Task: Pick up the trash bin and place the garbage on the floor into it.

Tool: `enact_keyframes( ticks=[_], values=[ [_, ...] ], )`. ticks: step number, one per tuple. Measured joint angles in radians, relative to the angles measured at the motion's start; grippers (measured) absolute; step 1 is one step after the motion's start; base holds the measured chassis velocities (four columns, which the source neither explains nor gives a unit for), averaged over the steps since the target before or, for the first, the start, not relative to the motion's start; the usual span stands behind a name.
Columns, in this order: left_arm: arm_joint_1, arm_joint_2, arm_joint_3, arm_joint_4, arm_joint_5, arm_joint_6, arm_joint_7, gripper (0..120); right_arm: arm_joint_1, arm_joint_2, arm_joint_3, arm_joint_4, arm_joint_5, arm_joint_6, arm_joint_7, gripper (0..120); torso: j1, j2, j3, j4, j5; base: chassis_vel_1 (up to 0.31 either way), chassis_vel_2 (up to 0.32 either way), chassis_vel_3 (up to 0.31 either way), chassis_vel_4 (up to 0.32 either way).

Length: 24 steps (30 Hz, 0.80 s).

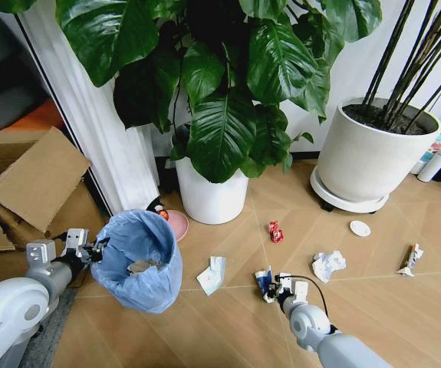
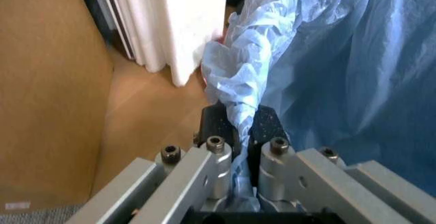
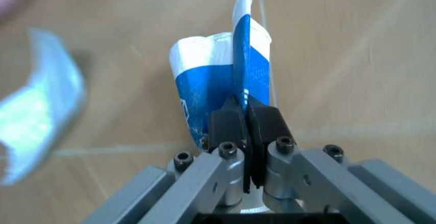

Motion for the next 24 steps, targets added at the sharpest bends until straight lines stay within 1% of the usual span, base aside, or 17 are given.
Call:
enact_keyframes(
  ticks=[2, 3, 4, 6, 7, 8, 9, 10, 11, 12, 13, 16, 17, 19, 20, 22, 24],
  values=[
    [-0.010, 0.018, 0.035, 0.012, 0.009, -0.002, 0.008, 0, -0.016, -0.060, 0.041, 0.053, -0.094, 0.116, -0.199, 0, 0.000, 0.000, 0.000, -0.0001, 0.0001, 0.000, 0.000, 0.000, 0.000],
    [-0.010, 0.018, 0.035, 0.012, 0.009, -0.002, 0.008, 0, -0.016, -0.060, 0.041, 0.053, -0.094, 0.116, -0.199, 0, 0.000, 0.000, 0.000, -0.0001, 0.0001, 0.000, 0.000, 0.000, 0.000],
    [-0.020, 0.022, 0.053, 0.018, 0.012, -0.002, 0.009, 0, -0.020, -0.078, 0.057, 0.068, -0.126, 0.161, -0.272, 0, 0.000, 0.000, 0.000, -0.0001, 0.0001, 0.000, 0.000, 0.000, 0.000],
    [-0.062, 0.025, 0.108, 0.038, 0.015, -0.003, 0.009, 0, -0.019, -0.126, 0.109, 0.108, -0.209, 0.295, -0.507, 0, 0.000, 0.000, 0.000, 0.0000, 0.0002, 0.000, 0.000, 0.000, 0.000],
    [-0.066, 0.025, 0.113, 0.040, 0.016, -0.003, 0.009, 0, -0.017, -0.132, 0.114, 0.113, -0.212, 0.307, -0.531, 0, 0.000, 0.000, 0.000, -0.0001, 0.0001, 0.000, 0.000, 0.000, 0.000],
    [-0.112, 0.026, 0.162, 0.057, 0.018, -0.004, 0.009, 0, -0.003, -0.159, 0.135, 0.146, -0.203, 0.363, -0.664, 0, 0.000, 0.000, 0.000, -0.0002, -0.0004, 0.000, 0.000, 0.000, 0.000],
    [-0.112, 0.026, 0.162, 0.057, 0.018, -0.004, 0.009, 0, -0.003, -0.159, 0.135, 0.146, -0.203, 0.363, -0.664, 0, 0.000, 0.000, 0.000, -0.0002, -0.0004, 0.000, 0.000, 0.000, 0.000],
    [-0.141, 0.027, 0.193, 0.066, 0.017, -0.006, 0.013, 0, 0.012, -0.173, 0.140, 0.167, -0.180, 0.392, -0.742, 0, 0.000, 0.000, 0.000, -0.0001, 0.0000, 0.000, 0.000, 0.000, 0.000],
    [-0.162, 0.028, 0.213, 0.072, 0.014, -0.010, 0.018, 0, 0.023, -0.178, 0.142, 0.175, -0.165, 0.405, -0.787, 0, 0.000, 0.000, 0.000, -0.0001, 0.0002, 0.000, 0.000, 0.000, 0.000],
    [-0.211, 0.028, 0.262, 0.087, 0.003, -0.016, 0.029, 0, 0.047, -0.184, 0.144, 0.185, -0.135, 0.430, -0.871, 0, 0.000, 0.000, 0.000, -0.0001, 0.0001, 0.000, 0.000, 0.000, 0.000],
    [-0.211, 0.028, 0.262, 0.087, 0.003, -0.016, 0.029, 0, 0.047, -0.184, 0.144, 0.185, -0.135, 0.430, -0.871, 0, 0.000, 0.000, 0.000, -0.0001, 0.0001, 0.000, 0.000, 0.000, 0.000],
    [-0.316, 0.022, 0.374, 0.115, -0.013, -0.030, 0.045, 0, 0.111, -0.181, 0.113, 0.198, -0.003, 0.437, -1.040, 0, 0.000, 0.000, 0.000, -0.0003, -0.0001, 0.000, 0.000, 0.000, 0.000],
    [-0.316, 0.022, 0.374, 0.115, -0.013, -0.030, 0.045, 0, 0.111, -0.181, 0.113, 0.198, -0.003, 0.437, -1.040, 0, 0.000, 0.000, 0.000, -0.0003, -0.0001, 0.000, 0.000, 0.000, 0.000],
    [-0.360, 0.018, 0.419, 0.121, -0.025, -0.031, 0.047, 0, 0.152, -0.169, 0.084, 0.195, 0.042, 0.426, -1.102, 0, 0.000, 0.000, 0.000, -0.0003, 0.0003, 0.000, 0.000, 0.000, 0.000],
    [-0.360, 0.018, 0.419, 0.121, -0.025, -0.031, 0.047, 0, 0.152, -0.169, 0.084, 0.195, 0.042, 0.426, -1.102, 0, 0.000, 0.000, 0.000, -0.0003, 0.0003, 0.000, 0.000, 0.000, 0.000],
    [-0.402, 0.015, 0.472, 0.124, -0.043, -0.035, 0.055, 0, 0.206, -0.147, 0.043, 0.179, 0.070, 0.407, -1.156, 0, 0.000, 0.000, 0.000, 0.0000, 0.0000, 0.000, 0.000, 0.000, 0.000],
    [-0.429, 0.013, 0.513, 0.124, -0.048, -0.043, 0.068, 0, 0.255, -0.128, -0.008, 0.159, 0.090, 0.388, -1.179, 0, 0.000, 0.000, 0.000, 0.0000, 0.0001, 0.000, 0.000, 0.000, 0.000]
  ],
)
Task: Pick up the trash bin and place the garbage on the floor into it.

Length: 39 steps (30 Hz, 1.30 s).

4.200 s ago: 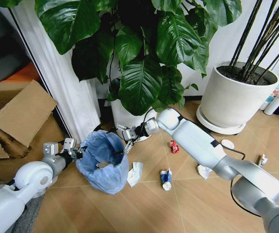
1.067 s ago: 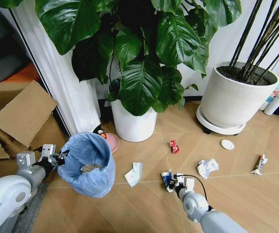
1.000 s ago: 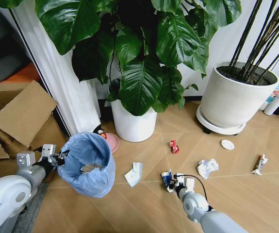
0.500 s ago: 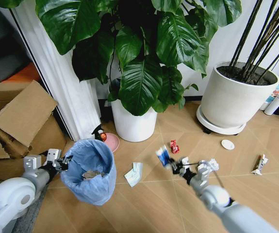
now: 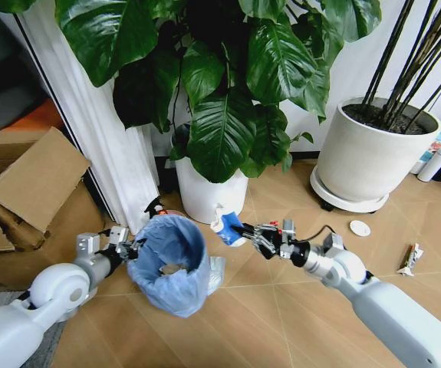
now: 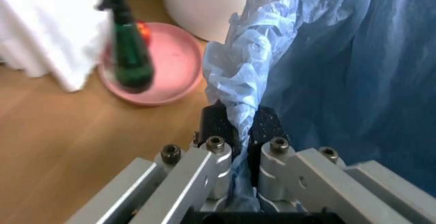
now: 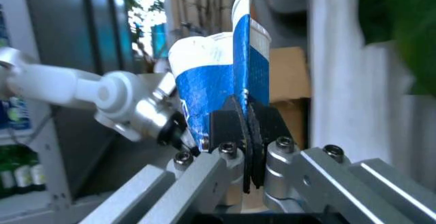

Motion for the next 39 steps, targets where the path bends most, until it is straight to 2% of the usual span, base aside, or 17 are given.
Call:
enact_keyframes(
  ticks=[11, 16, 24, 25, 28, 29, 32, 34, 35, 37, 38, 39],
  values=[
    [-0.021, 0.003, 0.041, -0.044, -0.018, -0.003, 0.008, 0, 0.150, 0.062, -0.158, -0.109, 0.004, -0.035, 0.013, 0, 0.000, 0.000, 0.000, 0.0001, -0.0001, 0.000, 0.000, 0.000, 0.000],
    [-0.031, 0.004, 0.047, -0.050, -0.021, -0.003, 0.007, 0, 0.169, 0.072, -0.191, -0.124, -0.007, -0.038, 0.034, 0, 0.000, 0.000, 0.000, 0.0000, -0.0002, 0.000, 0.000, 0.000, 0.000],
    [-0.056, -0.002, 0.072, -0.060, -0.029, 0.001, -0.008, 0, 0.173, 0.073, -0.198, -0.140, -0.029, -0.045, 0.036, 34, 0.000, 0.000, 0.000, -0.0001, 0.0000, 0.000, 0.000, 0.000, 0.000],
    [-0.056, -0.002, 0.072, -0.060, -0.029, 0.001, -0.008, 0, 0.173, 0.073, -0.198, -0.140, -0.029, -0.045, 0.036, 34, 0.000, 0.000, 0.000, -0.0001, 0.0000, 0.000, 0.000, 0.000, 0.000],
    [-0.068, -0.007, 0.078, -0.056, -0.032, 0.003, -0.022, 0, 0.166, 0.067, -0.177, -0.130, -0.029, -0.046, 0.039, 49, 0.000, 0.000, 0.000, -0.0001, 0.0001, 0.000, 0.000, 0.000, 0.000],
    [-0.068, -0.007, 0.078, -0.056, -0.032, 0.003, -0.022, 0, 0.166, 0.067, -0.177, -0.130, -0.029, -0.046, 0.039, 49, 0.000, 0.000, 0.000, -0.0001, 0.0001, 0.000, 0.000, 0.000, 0.000],
    [-0.071, -0.009, 0.074, -0.042, -0.033, 0.009, -0.043, 0, 0.152, 0.064, -0.144, -0.124, -0.029, -0.046, 0.060, 59, 0.000, 0.000, 0.000, -0.0001, -0.0001, 0.000, 0.000, 0.000, 0.000],
    [-0.069, -0.009, 0.065, -0.037, -0.033, 0.011, -0.051, 0, 0.144, 0.062, -0.127, -0.123, -0.029, -0.046, 0.074, 62, 0.000, 0.000, 0.000, -0.0001, -0.0002, 0.000, 0.000, 0.000, 0.000],
    [-0.064, -0.009, 0.052, -0.032, -0.033, 0.013, -0.056, 0, 0.135, 0.059, -0.109, -0.123, -0.028, -0.046, 0.086, 72, 0.000, 0.000, 0.000, -0.0002, -0.0002, 0.000, 0.000, 0.000, 0.000],
    [-0.045, -0.007, 0.015, -0.024, -0.034, 0.016, -0.062, 0, 0.111, 0.050, -0.058, -0.123, -0.028, -0.047, 0.108, 81, 0.000, 0.000, 0.000, 0.0002, 0.0004, 0.000, 0.000, 0.000, 0.000],
    [-0.032, -0.003, -0.014, -0.018, -0.034, 0.019, -0.067, 0, 0.089, 0.037, -0.021, -0.122, -0.028, -0.048, 0.121, 85, 0.000, 0.000, 0.000, 0.0000, -0.0006, 0.000, 0.000, 0.000, 0.000],
    [-0.032, -0.003, -0.014, -0.018, -0.034, 0.019, -0.067, 0, 0.089, 0.037, -0.021, -0.122, -0.028, -0.048, 0.121, 85, 0.000, 0.000, 0.000, 0.0000, -0.0006, 0.000, 0.000, 0.000, 0.000]
  ],
)
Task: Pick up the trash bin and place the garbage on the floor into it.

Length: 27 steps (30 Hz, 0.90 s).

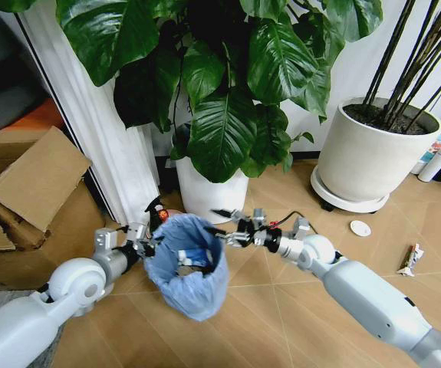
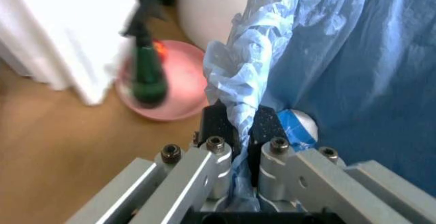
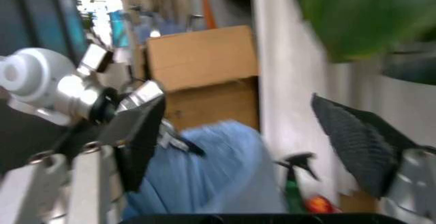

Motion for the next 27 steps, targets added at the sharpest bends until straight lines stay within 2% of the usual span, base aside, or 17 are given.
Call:
enact_keyframes(
  ticks=[2, 3, 8, 9, 17, 23, 25, 27],
  values=[
    [0.035, 0.005, -0.070, 0.009, 0.006, 0.003, -0.008, 0, -0.038, -0.023, 0.049, -0.015, -0.013, -0.004, 0.006, 94, 0.000, 0.000, 0.000, -0.0002, 0.0010, 0.000, 0.000, 0.000, 0.000],
    [0.061, 0.007, -0.115, 0.009, 0.010, 0.003, -0.012, 0, -0.049, -0.034, 0.061, -0.034, -0.027, -0.004, 0.002, 97, 0.000, 0.000, 0.000, -0.0005, 0.0003, 0.000, 0.000, 0.000, 0.000],
    [0.145, 0.011, -0.232, 0.014, 0.039, 0.001, -0.020, 0, -0.059, -0.055, 0.042, -0.077, -0.041, -0.020, 0.024, 100, 0.000, 0.000, 0.000, -0.0002, 0.0004, 0.000, 0.000, 0.000, 0.000],
    [0.145, 0.011, -0.232, 0.014, 0.039, 0.001, -0.020, 0, -0.059, -0.055, 0.042, -0.077, -0.041, -0.020, 0.024, 100, 0.000, 0.000, 0.000, -0.0002, 0.0004, 0.000, 0.000, 0.000, 0.000],
    [0.317, -0.008, -0.445, -0.004, 0.058, -0.013, -0.023, 0, -0.003, -0.030, -0.143, -0.174, -0.051, -0.046, 0.206, 100, 0.000, 0.000, 0.000, 0.0001, 0.0004, 0.000, 0.000, 0.000, 0.000],
    [0.387, -0.022, -0.524, -0.038, 0.072, -0.015, -0.012, 0, 0.027, 0.005, -0.219, -0.217, -0.021, -0.072, 0.332, 100, 0.000, 0.000, 0.000, 0.0001, 0.0006, 0.000, 0.000, 0.000, 0.000],
    [0.417, -0.036, -0.564, -0.061, 0.085, -0.015, -0.008, 0, 0.047, 0.023, -0.280, -0.227, 0.035, -0.115, 0.423, 100, 0.000, 0.000, 0.000, 0.0000, 0.0004, 0.000, 0.000, 0.000, 0.000],
    [0.431, -0.044, -0.582, -0.073, 0.095, -0.015, -0.005, 0, 0.059, 0.031, -0.307, -0.230, 0.062, -0.136, 0.459, 100, 0.000, 0.000, 0.000, -0.0002, 0.0005, 0.000, 0.000, 0.000, 0.000]
  ],
)
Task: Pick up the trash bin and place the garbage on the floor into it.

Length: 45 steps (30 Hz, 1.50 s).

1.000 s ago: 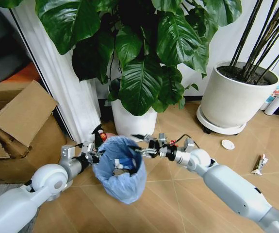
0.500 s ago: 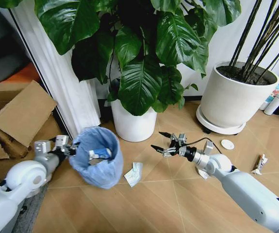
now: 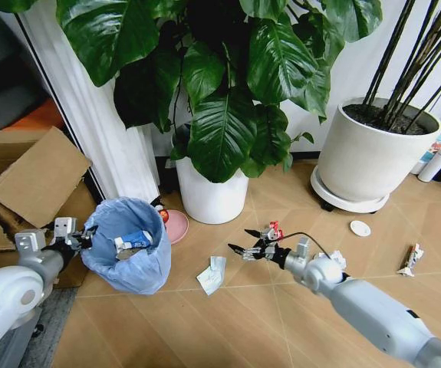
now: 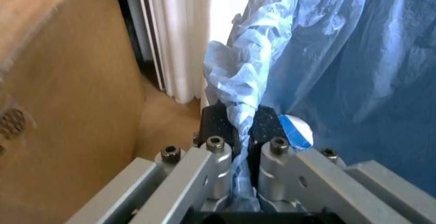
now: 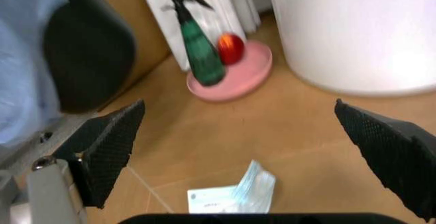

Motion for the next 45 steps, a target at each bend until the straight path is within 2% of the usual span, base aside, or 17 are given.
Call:
enact_keyframes(
  ticks=[9, 14, 18, 27, 34, 43, 45],
  values=[
    [0.034, -0.045, -0.054, -0.035, 0.071, 0.003, 0.003, 0, 0.065, 0.054, -0.149, -0.102, 0.091, -0.055, 0.132, 100, 0.000, 0.000, 0.000, -0.0001, 0.0000, 0.000, 0.000, 0.000, 0.000],
    [0.027, -0.080, -0.063, -0.028, 0.094, 0.005, 0.002, 0, 0.107, 0.113, -0.235, -0.191, 0.164, -0.077, 0.155, 100, 0.000, 0.000, 0.000, 0.0000, 0.0001, 0.000, 0.000, 0.000, 0.000],
    [0.029, -0.103, -0.074, -0.030, 0.101, 0.005, 0.004, 0, 0.146, 0.193, -0.293, -0.268, 0.207, -0.095, 0.173, 100, 0.000, 0.000, 0.000, 0.0002, -0.0001, 0.000, 0.000, 0.000, 0.000],
    [0.029, -0.102, -0.084, -0.026, 0.096, 0.005, 0.016, 0, 0.173, 0.291, -0.322, -0.370, 0.182, -0.110, 0.217, 100, 0.000, 0.000, 0.000, 0.0002, 0.0000, 0.000, 0.000, 0.000, 0.000],
    [0.005, -0.097, -0.064, -0.013, 0.091, 0.004, 0.019, 0, 0.173, 0.292, -0.318, -0.396, 0.156, -0.120, 0.265, 100, 0.000, 0.000, 0.000, -0.0002, -0.0001, 0.000, 0.000, 0.000, 0.000],
    [-0.017, -0.091, -0.036, -0.006, 0.086, 0.007, 0.016, 0, 0.166, 0.340, -0.299, -0.473, 0.124, -0.132, 0.268, 100, 0.000, 0.000, 0.000, 0.0002, 0.0002, 0.000, 0.000, 0.000, 0.000],
    [-0.017, -0.090, -0.035, -0.006, 0.085, 0.007, 0.015, 0, 0.167, 0.347, -0.299, -0.491, 0.117, -0.134, 0.272, 93, 0.000, 0.000, 0.000, 0.0000, 0.0001, 0.000, 0.000, 0.000, 0.000]
  ],
)
